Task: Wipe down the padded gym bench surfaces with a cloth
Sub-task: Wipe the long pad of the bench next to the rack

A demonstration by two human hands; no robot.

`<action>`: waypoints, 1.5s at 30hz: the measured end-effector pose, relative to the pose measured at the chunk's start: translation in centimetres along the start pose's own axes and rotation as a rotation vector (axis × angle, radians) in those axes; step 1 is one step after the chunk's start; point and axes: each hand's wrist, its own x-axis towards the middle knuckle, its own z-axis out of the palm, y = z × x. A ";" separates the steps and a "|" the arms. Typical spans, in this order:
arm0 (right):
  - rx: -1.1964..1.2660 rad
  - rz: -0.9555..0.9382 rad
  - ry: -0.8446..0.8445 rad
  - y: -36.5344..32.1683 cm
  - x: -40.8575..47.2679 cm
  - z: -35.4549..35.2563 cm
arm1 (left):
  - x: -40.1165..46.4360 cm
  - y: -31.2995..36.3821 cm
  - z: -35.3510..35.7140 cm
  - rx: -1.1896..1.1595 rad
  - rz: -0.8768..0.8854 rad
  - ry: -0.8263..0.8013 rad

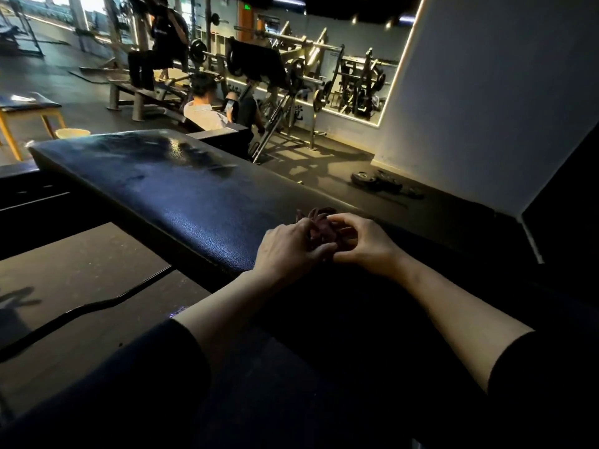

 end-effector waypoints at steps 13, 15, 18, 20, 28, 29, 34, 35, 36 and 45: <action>-0.510 -0.095 0.602 -0.3 0.3 1.4 | -1.0 -2.6 -0.1 0.157 -0.042 0.187; -0.574 -0.190 0.397 -0.5 1.0 1.6 | -1.2 -2.9 -0.2 0.154 -0.019 0.218; -0.639 0.026 -0.190 0.4 2.1 1.6 | -1.8 -3.8 -0.8 0.147 0.017 0.227; -0.631 0.011 -0.343 0.4 2.2 1.5 | -2.4 -4.6 -1.2 0.136 0.027 0.248; -0.700 -0.335 -0.342 0.9 1.3 2.0 | -3.5 -7.1 -1.7 0.161 0.034 0.286; -0.677 -0.270 -0.354 1.1 3.2 1.9 | -3.2 -7.1 -1.8 0.163 0.036 0.255; -0.604 -0.064 -0.253 1.5 8.9 2.6 | -2.3 -7.5 -2.8 0.174 0.069 0.157; -0.599 -0.108 -0.246 1.2 8.0 2.9 | -2.2 -7.8 -3.0 0.173 0.074 0.162; -0.589 -0.153 -0.249 0.8 6.7 3.0 | -2.0 -8.1 -3.2 0.162 0.079 0.175; -0.651 -0.028 -0.150 2.2 10.0 2.3 | 0.3 -9.4 -2.4 0.097 0.044 0.192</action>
